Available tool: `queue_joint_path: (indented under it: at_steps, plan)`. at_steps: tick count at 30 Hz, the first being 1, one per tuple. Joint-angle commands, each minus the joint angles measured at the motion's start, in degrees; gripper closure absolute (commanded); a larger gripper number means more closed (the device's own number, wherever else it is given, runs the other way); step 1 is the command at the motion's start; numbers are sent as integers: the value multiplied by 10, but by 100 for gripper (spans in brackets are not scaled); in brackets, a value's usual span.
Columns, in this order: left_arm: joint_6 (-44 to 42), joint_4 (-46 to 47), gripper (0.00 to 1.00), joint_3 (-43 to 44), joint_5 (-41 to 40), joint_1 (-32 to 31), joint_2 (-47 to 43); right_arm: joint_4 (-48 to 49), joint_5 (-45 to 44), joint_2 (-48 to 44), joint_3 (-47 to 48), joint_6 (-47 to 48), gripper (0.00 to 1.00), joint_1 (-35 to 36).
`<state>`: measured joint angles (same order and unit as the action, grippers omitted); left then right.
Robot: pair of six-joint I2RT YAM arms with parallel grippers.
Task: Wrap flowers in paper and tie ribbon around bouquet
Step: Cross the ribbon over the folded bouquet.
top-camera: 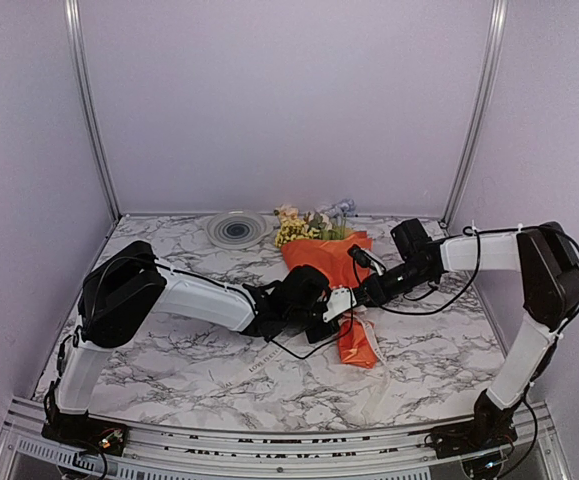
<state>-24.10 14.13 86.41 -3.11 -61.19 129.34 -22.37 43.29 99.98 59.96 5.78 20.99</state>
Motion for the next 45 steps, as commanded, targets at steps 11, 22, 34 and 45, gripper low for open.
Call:
queue_joint_path:
  at_steps: [11, 22, 34, 45]
  plan:
    - [32, -12, 100, 24, 36, 11, 22, -16, 12, -7, -20, 0, 87, 14]
    - [57, -11, 100, 25, 48, 14, 23, -8, 10, 12, -16, -6, 83, 39]
    - [95, 11, 100, 7, 99, 31, 10, -16, -72, -24, -16, -8, 82, 48]
    - [145, 53, 100, -5, 144, 44, 7, -29, -68, -16, -8, 3, 73, 64]
